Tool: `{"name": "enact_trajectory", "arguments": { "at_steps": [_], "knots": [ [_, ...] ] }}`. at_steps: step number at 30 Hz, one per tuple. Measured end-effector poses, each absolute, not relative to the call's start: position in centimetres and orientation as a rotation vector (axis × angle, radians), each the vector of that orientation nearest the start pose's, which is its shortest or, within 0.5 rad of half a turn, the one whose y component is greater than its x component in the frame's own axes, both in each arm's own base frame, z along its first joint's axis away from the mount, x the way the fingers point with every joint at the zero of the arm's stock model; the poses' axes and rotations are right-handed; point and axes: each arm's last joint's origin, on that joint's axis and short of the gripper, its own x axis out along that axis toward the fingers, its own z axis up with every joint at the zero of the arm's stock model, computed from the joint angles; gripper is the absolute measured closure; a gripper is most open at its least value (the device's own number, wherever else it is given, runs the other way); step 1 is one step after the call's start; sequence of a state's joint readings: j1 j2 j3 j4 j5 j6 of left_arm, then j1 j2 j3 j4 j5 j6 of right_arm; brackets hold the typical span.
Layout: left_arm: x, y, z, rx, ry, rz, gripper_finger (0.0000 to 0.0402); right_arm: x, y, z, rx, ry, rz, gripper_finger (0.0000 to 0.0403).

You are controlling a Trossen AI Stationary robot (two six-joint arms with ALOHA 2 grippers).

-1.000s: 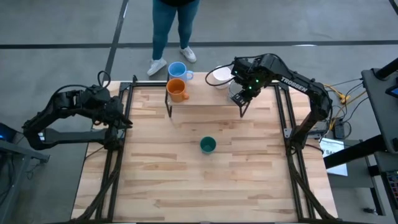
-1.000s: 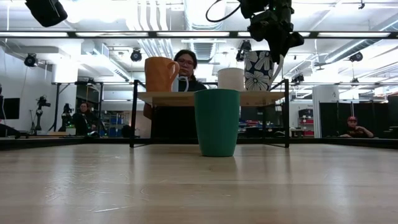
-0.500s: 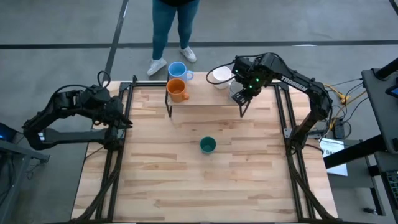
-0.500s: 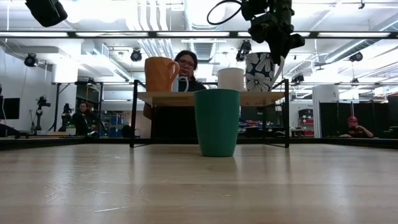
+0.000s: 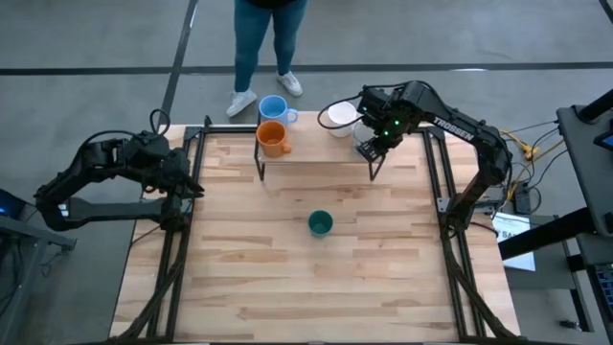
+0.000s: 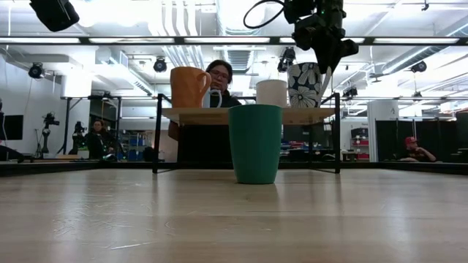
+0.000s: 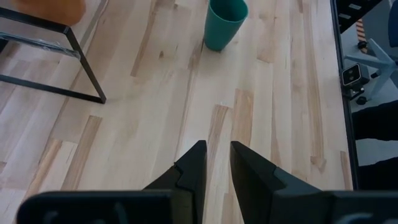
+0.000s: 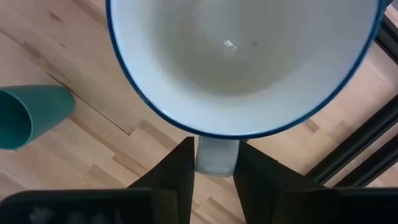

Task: Stack small to large cups/mugs on shelf
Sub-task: Put the blue patterned mug on the shelf, then put the green cup on the shelf

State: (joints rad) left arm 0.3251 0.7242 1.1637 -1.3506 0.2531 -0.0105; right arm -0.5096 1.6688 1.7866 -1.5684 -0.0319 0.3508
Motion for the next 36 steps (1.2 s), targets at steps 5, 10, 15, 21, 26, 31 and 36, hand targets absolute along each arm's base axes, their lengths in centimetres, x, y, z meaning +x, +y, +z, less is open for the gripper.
{"name": "enact_trajectory", "arguments": {
  "at_steps": [5,10,15,21,26,31,36],
  "knots": [
    [7.5,1.8,36.1,-0.269,0.873,0.072,0.0345,25.6,-14.3,35.9,0.671,1.343,-0.649,0.0332],
    [7.5,1.8,36.1,-0.269,0.873,0.071,0.0345,25.6,-14.4,35.9,0.672,1.342,-0.649,0.033],
    [7.5,1.8,36.1,-0.27,0.873,0.071,0.0345,25.6,-14.4,36.2,0.667,1.33,-0.647,0.0291],
    [7.5,1.8,36.1,-0.269,0.873,0.072,0.0345,25.6,-14.4,37.1,0.657,1.296,-0.642,0.0281],
    [7.5,1.8,36.1,-0.27,0.873,0.072,0.0345,25.4,-14.5,38.6,0.642,1.235,-0.65,0.0285],
    [7.5,1.8,36.1,-0.269,0.873,0.072,0.0345,25.0,-14.8,40.6,0.625,1.148,-0.669,0.0285],
    [7.5,1.8,36.1,-0.269,0.872,0.071,0.0345,24.6,-15.1,41.4,0.628,1.11,-0.686,0.0285]
  ]
}}
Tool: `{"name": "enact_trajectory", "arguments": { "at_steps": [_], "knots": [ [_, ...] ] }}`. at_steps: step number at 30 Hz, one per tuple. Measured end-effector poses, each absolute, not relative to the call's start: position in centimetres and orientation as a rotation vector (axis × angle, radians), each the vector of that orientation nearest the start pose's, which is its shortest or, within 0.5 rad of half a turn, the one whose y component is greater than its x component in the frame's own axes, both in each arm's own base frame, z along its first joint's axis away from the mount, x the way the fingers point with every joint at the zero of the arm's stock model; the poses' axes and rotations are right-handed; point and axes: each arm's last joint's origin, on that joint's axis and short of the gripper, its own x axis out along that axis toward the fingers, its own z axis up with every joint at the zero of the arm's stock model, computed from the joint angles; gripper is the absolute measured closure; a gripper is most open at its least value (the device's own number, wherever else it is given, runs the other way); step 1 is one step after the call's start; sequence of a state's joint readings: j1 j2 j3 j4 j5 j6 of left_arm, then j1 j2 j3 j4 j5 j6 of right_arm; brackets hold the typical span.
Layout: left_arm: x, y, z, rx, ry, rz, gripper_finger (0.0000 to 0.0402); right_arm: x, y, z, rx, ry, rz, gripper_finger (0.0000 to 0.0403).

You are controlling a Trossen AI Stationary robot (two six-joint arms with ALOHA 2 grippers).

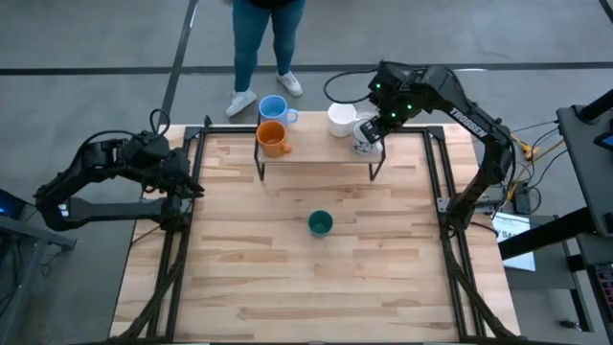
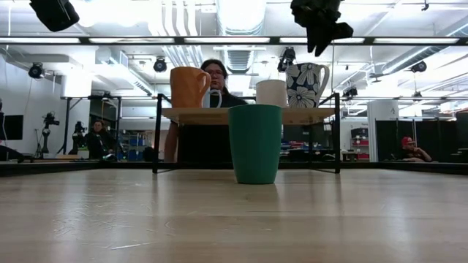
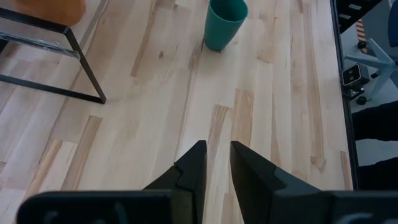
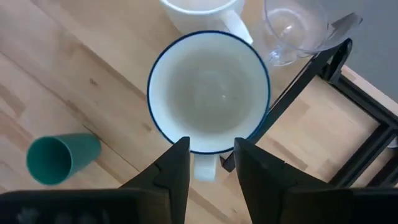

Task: Stack small to large cups/mugs on shelf
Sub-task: Put the green cup on the shelf

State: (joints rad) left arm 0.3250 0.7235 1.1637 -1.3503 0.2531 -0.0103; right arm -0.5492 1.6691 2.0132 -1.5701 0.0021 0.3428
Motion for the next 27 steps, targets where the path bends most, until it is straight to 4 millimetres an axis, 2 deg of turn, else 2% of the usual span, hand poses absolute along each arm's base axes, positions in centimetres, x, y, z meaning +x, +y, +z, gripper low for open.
{"name": "enact_trajectory", "arguments": {
  "at_steps": [3,6,15,21,25,27],
  "knots": [
    [7.5,1.8,36.1,-0.269,0.873,0.072,0.0345,24.6,-14.9,41.7,0.651,1.094,-0.689,0.0285],
    [7.5,1.8,36.1,-0.269,0.873,0.071,0.0345,25.2,-13.5,41.9,0.667,1.091,-0.635,0.0285],
    [7.6,1.9,36.1,-0.215,0.878,0.082,0.0345,27.9,-6.4,41.5,0.644,1.156,-0.452,0.0285],
    [8.3,2.0,36.1,-0.231,0.85,0.033,0.0345,29.9,-3.0,38.3,0.625,1.3,-0.437,0.0284],
    [10.6,2.7,35.3,-0.248,0.948,-0.004,0.0345,31.2,-1.7,35.5,0.6,1.398,-0.472,0.0284],
    [12.1,3.1,34.8,-0.237,1.002,-0.048,0.0345,31.5,-1.4,34.7,0.592,1.409,-0.515,0.0285]
  ]
}}
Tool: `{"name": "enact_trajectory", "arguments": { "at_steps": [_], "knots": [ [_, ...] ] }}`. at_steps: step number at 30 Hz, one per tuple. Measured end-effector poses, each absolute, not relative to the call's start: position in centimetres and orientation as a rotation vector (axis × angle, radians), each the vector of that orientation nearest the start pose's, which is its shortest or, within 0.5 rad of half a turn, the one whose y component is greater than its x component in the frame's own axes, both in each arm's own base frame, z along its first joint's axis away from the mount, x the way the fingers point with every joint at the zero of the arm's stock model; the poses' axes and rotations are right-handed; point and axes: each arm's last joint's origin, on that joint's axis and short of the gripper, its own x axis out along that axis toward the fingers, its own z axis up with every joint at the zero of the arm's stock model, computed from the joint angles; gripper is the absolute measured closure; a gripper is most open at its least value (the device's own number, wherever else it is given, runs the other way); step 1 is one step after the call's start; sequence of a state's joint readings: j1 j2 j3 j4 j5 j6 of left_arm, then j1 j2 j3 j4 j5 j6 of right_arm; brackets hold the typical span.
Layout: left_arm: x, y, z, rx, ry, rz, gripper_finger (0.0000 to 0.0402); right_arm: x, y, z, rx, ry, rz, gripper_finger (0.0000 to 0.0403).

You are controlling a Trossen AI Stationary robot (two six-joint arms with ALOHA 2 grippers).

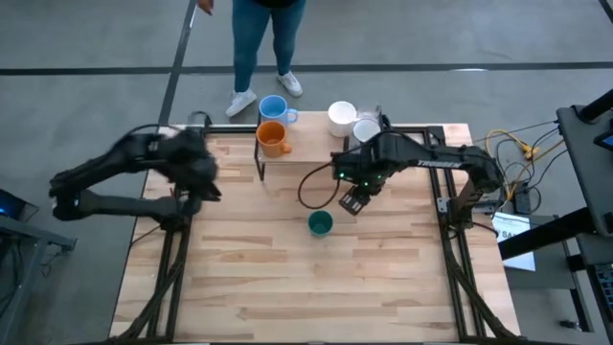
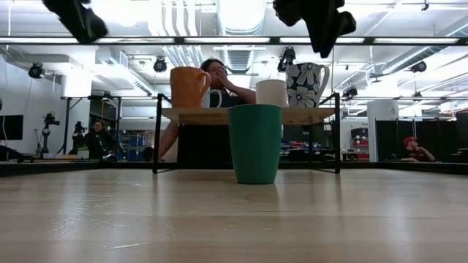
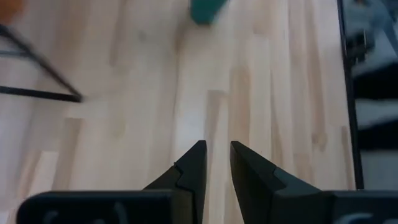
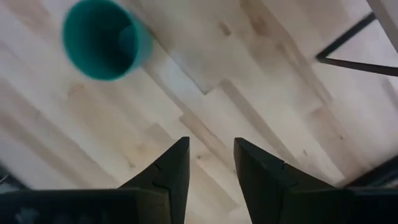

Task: Stack small to large cups/mugs on shelf
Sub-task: Put the green cup on the shelf

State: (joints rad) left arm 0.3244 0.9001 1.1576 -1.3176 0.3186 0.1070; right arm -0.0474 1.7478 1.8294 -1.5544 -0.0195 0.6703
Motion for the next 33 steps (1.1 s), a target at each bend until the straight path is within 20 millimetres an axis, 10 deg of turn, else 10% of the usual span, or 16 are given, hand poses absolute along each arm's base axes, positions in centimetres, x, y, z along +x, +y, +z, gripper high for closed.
{"name": "enact_trajectory", "arguments": {
  "at_steps": [10,21,33],
  "knots": [
    [18.3,4.7,34.3,-0.089,1.074,-0.256,0.0345,29.2,-1.2,38.5,0.577,1.204,-0.669,0.0284],
    [24.7,4.5,36.2,0.222,1.024,-0.433,0.0345,18.4,-1.1,44.9,0.712,0.735,-0.864,0.0284],
    [32.4,0.7,32.0,0.769,1.166,-0.7,0.0345,16.0,-0.3,42.3,0.773,0.751,-0.911,0.0284]
  ]
}}
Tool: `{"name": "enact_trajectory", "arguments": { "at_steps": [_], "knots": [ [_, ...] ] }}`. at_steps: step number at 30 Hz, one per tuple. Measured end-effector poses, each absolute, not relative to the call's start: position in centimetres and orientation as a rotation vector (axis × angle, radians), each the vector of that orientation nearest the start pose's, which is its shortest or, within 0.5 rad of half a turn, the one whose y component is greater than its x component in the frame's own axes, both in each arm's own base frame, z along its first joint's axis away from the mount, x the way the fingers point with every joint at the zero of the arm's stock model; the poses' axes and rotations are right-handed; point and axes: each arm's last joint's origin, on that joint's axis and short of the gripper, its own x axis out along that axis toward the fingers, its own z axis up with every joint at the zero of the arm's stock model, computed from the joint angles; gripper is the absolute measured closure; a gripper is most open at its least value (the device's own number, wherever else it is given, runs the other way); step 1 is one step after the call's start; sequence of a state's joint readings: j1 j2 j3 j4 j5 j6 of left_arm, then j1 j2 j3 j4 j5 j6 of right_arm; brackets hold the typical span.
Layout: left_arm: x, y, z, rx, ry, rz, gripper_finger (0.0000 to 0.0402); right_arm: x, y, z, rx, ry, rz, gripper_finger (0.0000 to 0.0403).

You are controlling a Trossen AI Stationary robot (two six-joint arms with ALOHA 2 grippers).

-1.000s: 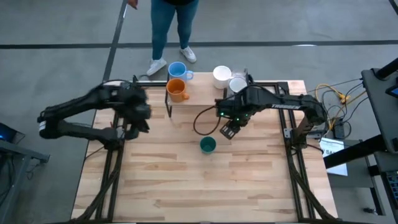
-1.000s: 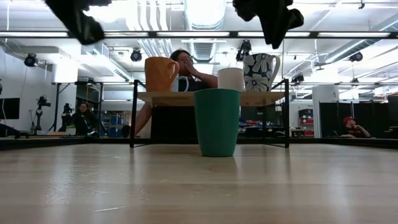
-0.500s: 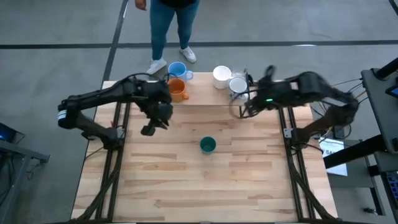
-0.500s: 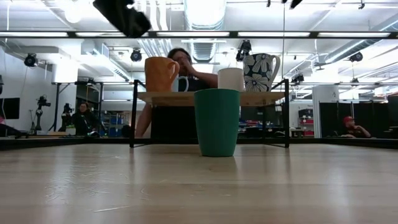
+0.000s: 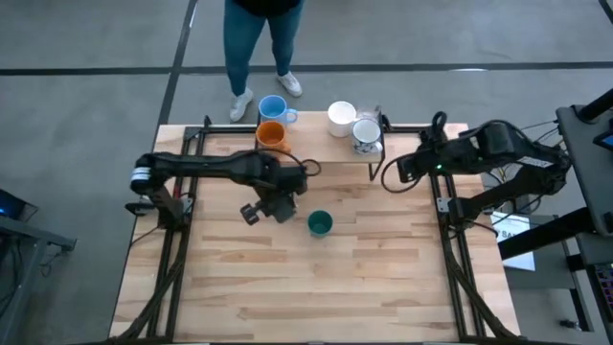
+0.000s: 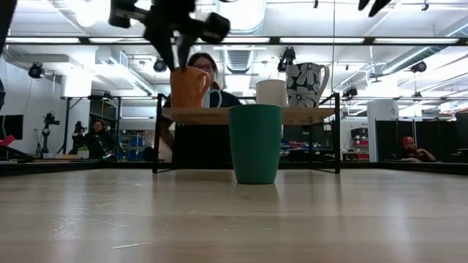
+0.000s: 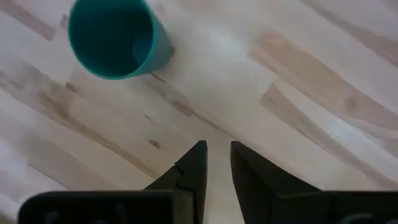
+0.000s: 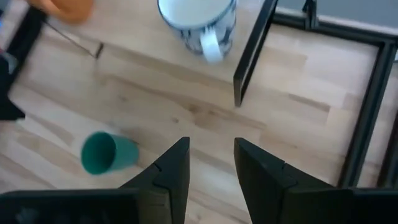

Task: Stack small to large cups/mugs on shelf
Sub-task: Put the green cup on the shelf

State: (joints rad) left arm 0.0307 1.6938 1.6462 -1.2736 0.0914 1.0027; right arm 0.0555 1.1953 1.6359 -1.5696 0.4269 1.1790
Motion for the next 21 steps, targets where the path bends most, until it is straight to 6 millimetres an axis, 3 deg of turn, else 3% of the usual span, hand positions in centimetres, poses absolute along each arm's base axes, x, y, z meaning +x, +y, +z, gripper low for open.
{"name": "enact_trajectory", "arguments": {
  "at_steps": [4,9,12,15,18,21],
  "knots": [
    [33.4,0.9,32.4,0.716,1.192,-0.627,0.0345,17.2,0.0,40.9,0.791,0.836,-0.876,0.0284],
    [31.1,1.8,35.6,0.685,1.237,-0.493,0.0345,19.2,0.6,41.4,0.763,0.778,-0.738,0.0284],
    [28.0,2.2,38.6,0.742,1.247,-0.288,0.0345,20.8,1.2,43.2,0.717,0.621,-0.579,0.0284],
    [23.8,2.1,42.4,0.714,1.163,-0.064,0.0345,22.1,2.2,46.5,0.589,0.374,-0.39,0.0284],
    [19.0,1.6,46.1,0.56,0.969,0.098,0.0345,22.3,3.6,49.9,0.39,0.131,-0.246,0.0285],
    [14.6,1.0,49.1,0.376,0.703,0.207,0.0345,22.0,4.7,51.8,0.215,0.008,-0.164,0.0285]
  ]
}}
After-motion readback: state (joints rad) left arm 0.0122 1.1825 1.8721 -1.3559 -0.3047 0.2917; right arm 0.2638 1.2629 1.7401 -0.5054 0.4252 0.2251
